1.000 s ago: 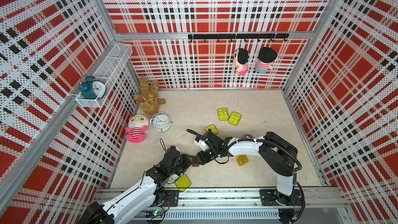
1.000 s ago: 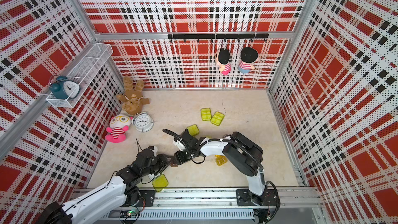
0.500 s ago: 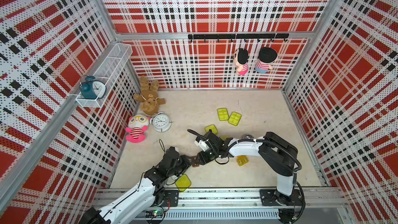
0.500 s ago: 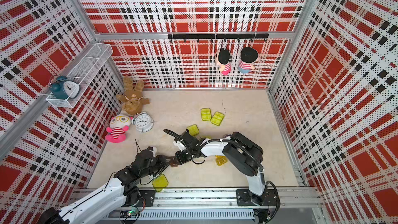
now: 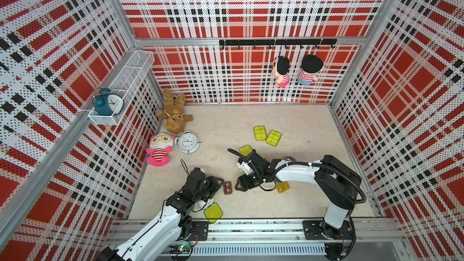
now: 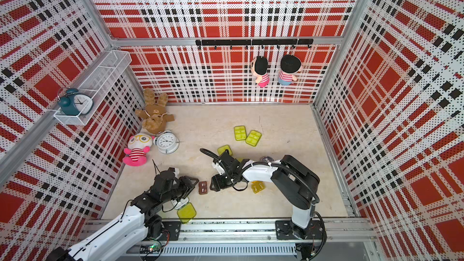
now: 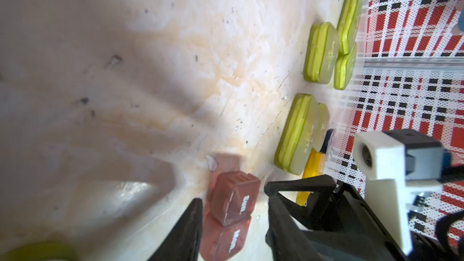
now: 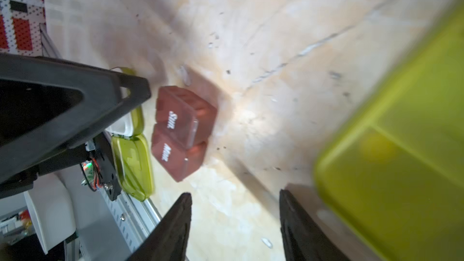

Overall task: Close pillboxes
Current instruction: Close the lid on the pillbox, then move the pillbox to the center of the board.

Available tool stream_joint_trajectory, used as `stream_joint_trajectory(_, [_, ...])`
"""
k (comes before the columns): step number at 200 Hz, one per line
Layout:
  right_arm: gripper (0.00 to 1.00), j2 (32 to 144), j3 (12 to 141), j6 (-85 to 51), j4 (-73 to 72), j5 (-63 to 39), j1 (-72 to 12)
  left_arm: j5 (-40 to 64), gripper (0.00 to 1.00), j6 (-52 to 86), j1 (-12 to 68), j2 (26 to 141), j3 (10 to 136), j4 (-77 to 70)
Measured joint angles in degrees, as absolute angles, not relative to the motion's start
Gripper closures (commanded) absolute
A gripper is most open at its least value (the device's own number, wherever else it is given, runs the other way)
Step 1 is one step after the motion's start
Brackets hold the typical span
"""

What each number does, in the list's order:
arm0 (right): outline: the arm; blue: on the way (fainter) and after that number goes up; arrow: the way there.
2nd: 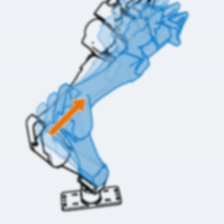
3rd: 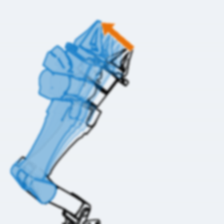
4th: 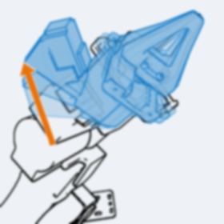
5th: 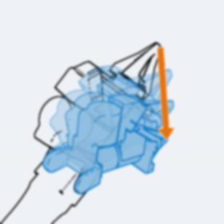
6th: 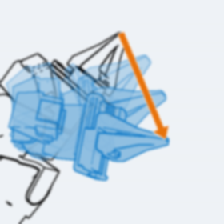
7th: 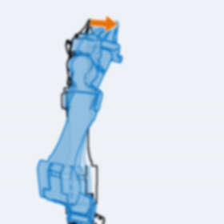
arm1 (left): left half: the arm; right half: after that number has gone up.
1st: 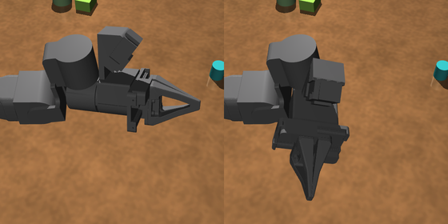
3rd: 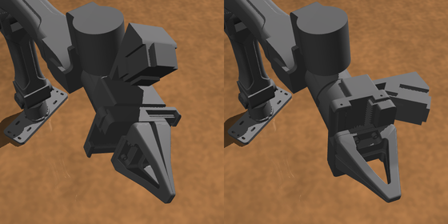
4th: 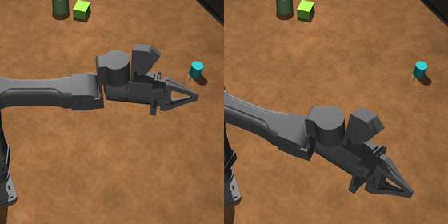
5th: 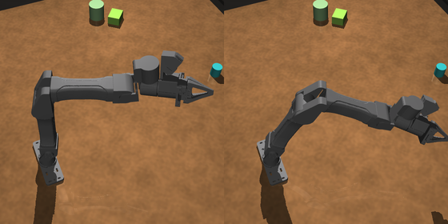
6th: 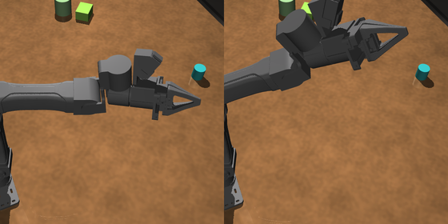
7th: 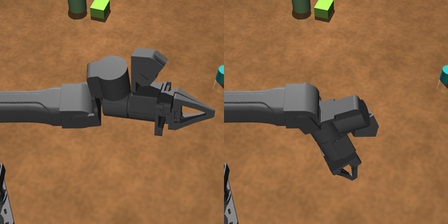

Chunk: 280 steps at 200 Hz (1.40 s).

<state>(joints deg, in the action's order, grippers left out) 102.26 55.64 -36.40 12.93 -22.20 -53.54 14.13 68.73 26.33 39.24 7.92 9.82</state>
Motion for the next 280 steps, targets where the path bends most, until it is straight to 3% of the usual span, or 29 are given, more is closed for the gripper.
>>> stream_joint_trajectory(113, [0.28, 85.62, 51.35, -37.89, 19.92, -19.73, -42.61, 14.13, 0.53, 69.45, 33.63, 52.07, 10.39, 4.73])
stream_joint_trajectory(234, [0.26, 69.82, 44.99, -38.17, 24.91, -17.17, -38.37, 11.97, 0.54, 72.07, 42.83, 80.97, 27.24, -9.67])
stream_joint_trajectory(280, [0.25, 65.28, 44.07, -37.98, 27.66, -17.63, -38.06, 11.57, 0.51, 70.43, 43.97, 79.5, 31.64, -6.22])
